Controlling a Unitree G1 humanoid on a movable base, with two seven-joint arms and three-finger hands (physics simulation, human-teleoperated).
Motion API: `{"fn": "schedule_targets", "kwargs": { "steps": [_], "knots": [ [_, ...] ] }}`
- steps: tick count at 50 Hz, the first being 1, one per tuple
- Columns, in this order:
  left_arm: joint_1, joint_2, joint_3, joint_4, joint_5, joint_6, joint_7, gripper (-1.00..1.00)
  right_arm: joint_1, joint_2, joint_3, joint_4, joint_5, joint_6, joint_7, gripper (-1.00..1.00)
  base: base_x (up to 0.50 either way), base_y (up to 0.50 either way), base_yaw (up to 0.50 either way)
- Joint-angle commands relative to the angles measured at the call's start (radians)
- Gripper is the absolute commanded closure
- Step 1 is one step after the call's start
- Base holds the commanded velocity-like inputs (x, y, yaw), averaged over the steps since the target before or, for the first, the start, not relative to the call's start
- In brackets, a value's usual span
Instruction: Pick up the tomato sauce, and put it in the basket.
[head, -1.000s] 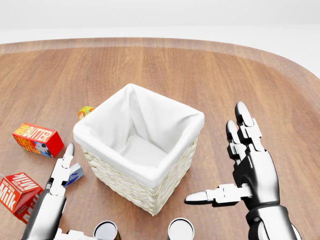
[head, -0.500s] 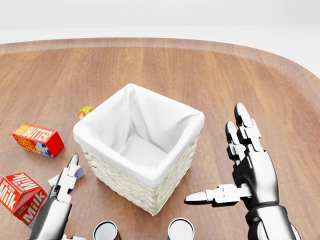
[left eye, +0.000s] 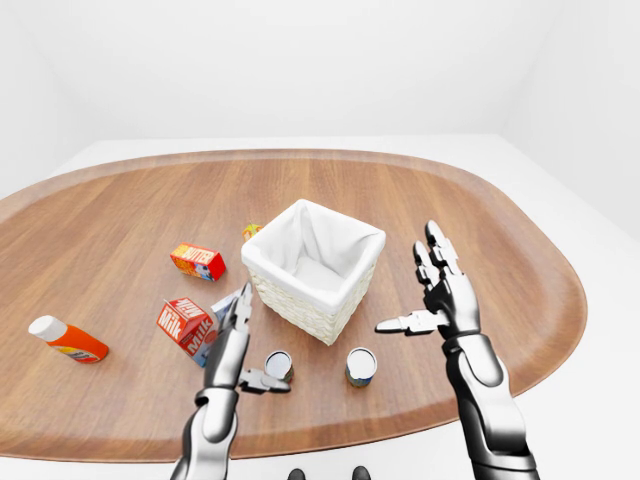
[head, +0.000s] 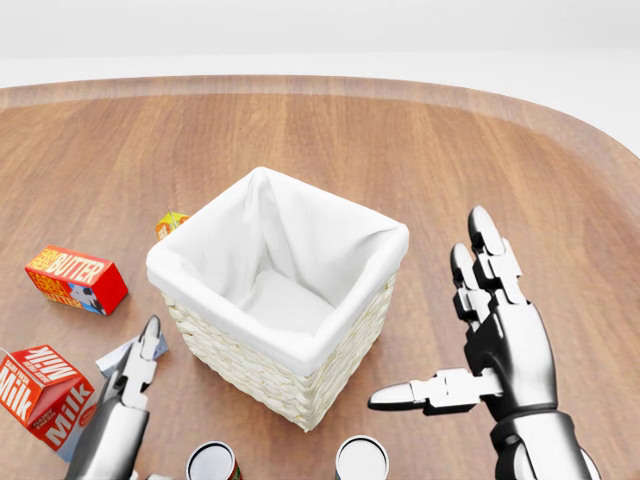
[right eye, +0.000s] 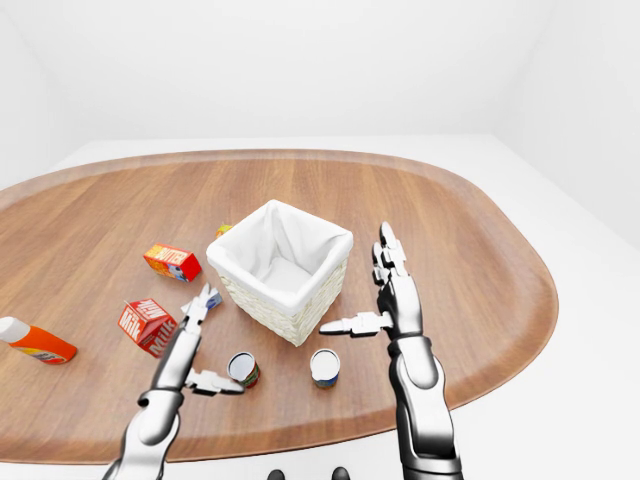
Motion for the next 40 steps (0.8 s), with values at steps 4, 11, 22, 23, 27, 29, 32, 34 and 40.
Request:
{"fn": "schedule_targets", "kwargs": {
  "steps": [4, 11, 22, 23, 27, 29, 32, 34, 40],
  "knots": [
    [-0.032, 0.003, -0.001, 0.045, 0.011, 0.0, 0.018, -0.99, 0.004, 0.001, 0.002, -0.004, -0.002, 0.0, 0.001, -1.0, 0.0, 0.0, 0.0],
    [-0.047, 0.007, -0.002, 0.076, 0.013, 0.0, 0.029, -0.99, 0.004, 0.002, 0.003, 0.004, -0.004, 0.0, 0.001, -1.0, 0.0, 0.0, 0.0],
    [-0.063, 0.011, -0.005, 0.131, 0.02, 0.0, 0.051, -0.98, 0.002, 0.001, 0.004, 0.015, -0.004, 0.0, 0.001, -1.0, 0.0, 0.0, 0.0],
    [-0.062, 0.01, -0.005, 0.127, 0.02, 0.0, 0.049, -0.99, 0.003, 0.002, 0.004, 0.015, -0.004, 0.0, 0.001, -1.0, 0.0, 0.0, 0.0],
    [-0.072, 0.015, -0.006, 0.171, 0.022, 0.0, 0.07, -0.99, 0.003, 0.002, 0.005, 0.018, -0.005, 0.0, 0.001, -1.0, 0.0, 0.0, 0.0],
    [-0.071, 0.012, -0.007, 0.151, 0.023, 0.0, 0.058, -0.99, 0.003, 0.002, 0.005, 0.019, -0.006, 0.0, 0.001, -1.0, 0.0, 0.0, 0.0],
    [-0.071, 0.012, -0.008, 0.148, 0.024, 0.0, 0.055, -0.99, 0.002, 0.002, 0.006, 0.023, -0.006, 0.0, 0.002, -1.0, 0.0, 0.0, 0.0],
    [-0.07, 0.011, -0.008, 0.141, 0.024, 0.0, 0.051, -0.99, 0.004, 0.002, 0.006, 0.015, -0.006, 0.0, 0.001, -1.0, 0.0, 0.0, 0.0],
    [-0.078, 0.012, -0.011, 0.163, 0.026, 0.0, 0.062, -0.99, 0.007, 0.002, 0.006, 0.002, -0.005, 0.0, 0.001, -1.0, 0.0, 0.0, 0.0]
  ]
}}
